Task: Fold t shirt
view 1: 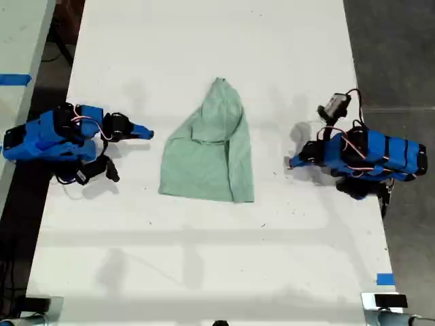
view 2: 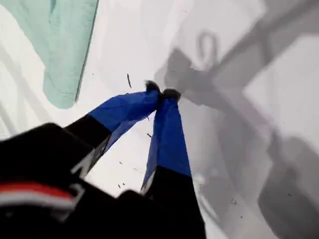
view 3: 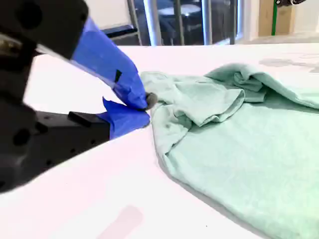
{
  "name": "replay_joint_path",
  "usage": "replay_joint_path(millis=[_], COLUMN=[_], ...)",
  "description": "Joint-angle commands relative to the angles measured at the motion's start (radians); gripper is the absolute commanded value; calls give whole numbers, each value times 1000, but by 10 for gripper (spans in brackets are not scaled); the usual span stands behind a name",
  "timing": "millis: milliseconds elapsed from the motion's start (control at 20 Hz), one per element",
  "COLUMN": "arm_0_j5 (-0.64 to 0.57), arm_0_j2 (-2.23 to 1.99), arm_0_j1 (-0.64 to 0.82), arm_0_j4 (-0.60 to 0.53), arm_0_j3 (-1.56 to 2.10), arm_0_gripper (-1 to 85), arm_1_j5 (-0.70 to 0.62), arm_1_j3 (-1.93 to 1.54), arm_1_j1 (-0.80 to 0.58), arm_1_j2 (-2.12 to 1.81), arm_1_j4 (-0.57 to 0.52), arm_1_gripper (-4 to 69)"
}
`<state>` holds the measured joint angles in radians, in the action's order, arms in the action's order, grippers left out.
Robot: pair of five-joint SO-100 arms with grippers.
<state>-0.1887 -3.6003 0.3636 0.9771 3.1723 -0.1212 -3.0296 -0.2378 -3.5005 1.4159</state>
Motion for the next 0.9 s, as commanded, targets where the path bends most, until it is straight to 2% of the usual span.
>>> replay_joint_path(millis=[0,350,450,600,700,850], arm_0_j5=[29,29,0,69,61,51], arm_0_j2=[-8,-8,-8,11,279,664], arm_0_j1=[5,2,-43,18,25,-40], arm_0_j4=[-3,-3,-14,41,49,52], arm_0_j3=[0,0,-5,-63,-238,-485], arm_0_gripper=[-1,-1,-1,-1,-1,6], arm_1_j5=[23,23,23,21,20,21], arm_1_j3=[-21,-21,-21,-21,-21,-21], arm_1_j1=[12,12,12,9,3,6], arm_1_j2=[-9,-9,-9,-9,-9,-9], arm_1_j4=[3,3,3,3,3,3], arm_1_gripper=[19,19,19,19,19,19])
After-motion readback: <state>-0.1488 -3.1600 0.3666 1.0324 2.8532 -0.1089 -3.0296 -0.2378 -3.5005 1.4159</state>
